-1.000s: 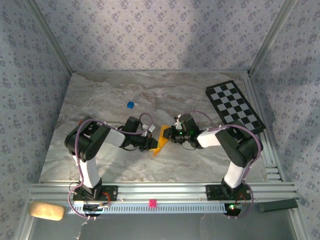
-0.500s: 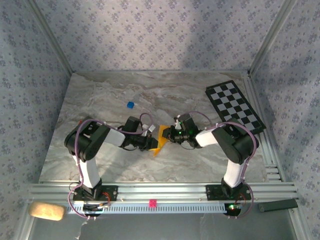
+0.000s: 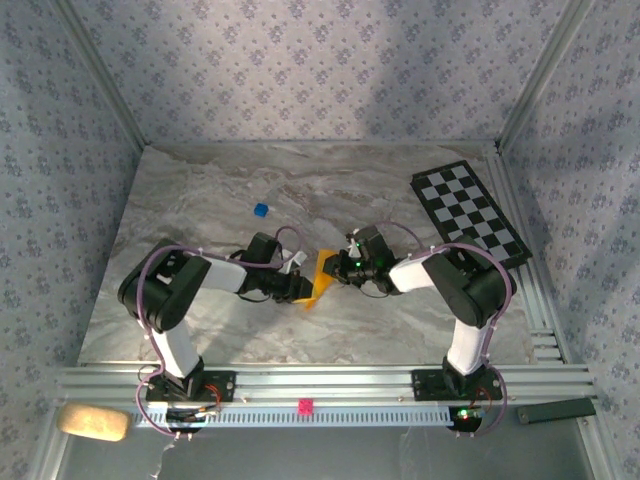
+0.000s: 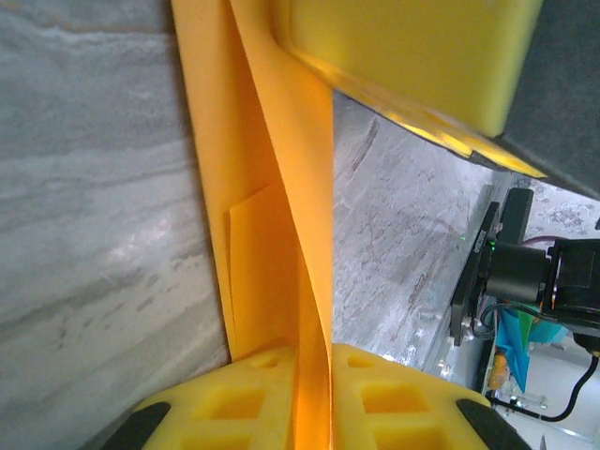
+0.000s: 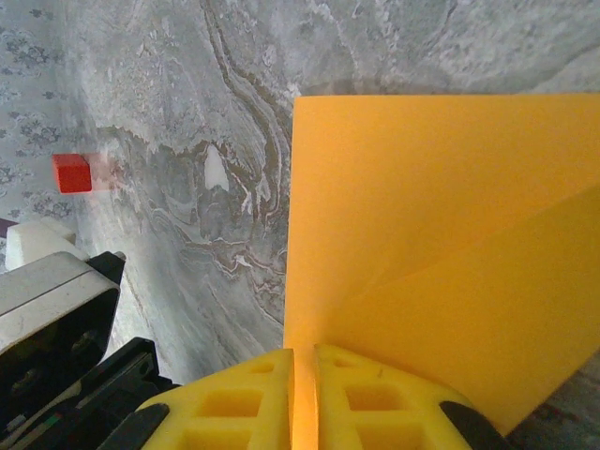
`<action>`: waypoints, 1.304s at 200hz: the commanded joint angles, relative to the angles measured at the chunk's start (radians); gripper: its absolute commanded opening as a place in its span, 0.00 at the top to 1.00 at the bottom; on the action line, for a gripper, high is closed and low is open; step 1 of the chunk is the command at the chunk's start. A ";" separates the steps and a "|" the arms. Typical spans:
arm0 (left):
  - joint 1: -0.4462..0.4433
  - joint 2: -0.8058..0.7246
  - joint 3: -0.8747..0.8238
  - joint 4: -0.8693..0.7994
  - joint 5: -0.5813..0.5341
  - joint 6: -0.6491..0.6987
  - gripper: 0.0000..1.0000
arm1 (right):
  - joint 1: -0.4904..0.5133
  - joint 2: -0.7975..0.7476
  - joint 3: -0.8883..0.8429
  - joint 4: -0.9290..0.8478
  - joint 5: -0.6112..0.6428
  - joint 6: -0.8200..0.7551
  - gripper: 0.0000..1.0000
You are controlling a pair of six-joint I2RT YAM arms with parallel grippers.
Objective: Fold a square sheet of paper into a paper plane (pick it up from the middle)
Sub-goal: Fold the wing for the fifth time at the center of the table.
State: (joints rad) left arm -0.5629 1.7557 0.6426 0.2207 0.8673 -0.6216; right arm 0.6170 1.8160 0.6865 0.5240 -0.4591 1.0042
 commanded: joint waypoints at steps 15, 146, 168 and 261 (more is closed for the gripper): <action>-0.002 -0.034 0.017 -0.105 -0.010 0.036 0.84 | 0.013 0.040 0.003 -0.114 0.050 -0.017 0.85; -0.002 -0.033 0.093 -0.134 -0.057 0.017 0.73 | 0.018 0.043 0.004 -0.128 0.048 -0.029 0.85; -0.002 -0.027 0.092 -0.137 -0.054 0.020 0.80 | 0.018 0.045 0.004 -0.127 0.049 -0.029 0.85; -0.002 0.017 0.096 -0.245 0.030 0.102 1.00 | 0.017 0.048 0.003 -0.130 0.051 -0.026 0.85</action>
State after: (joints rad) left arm -0.5629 1.7493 0.7261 0.0475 0.8467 -0.5701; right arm 0.6243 1.8160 0.6987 0.4973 -0.4488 1.0008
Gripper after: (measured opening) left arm 0.043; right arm 0.146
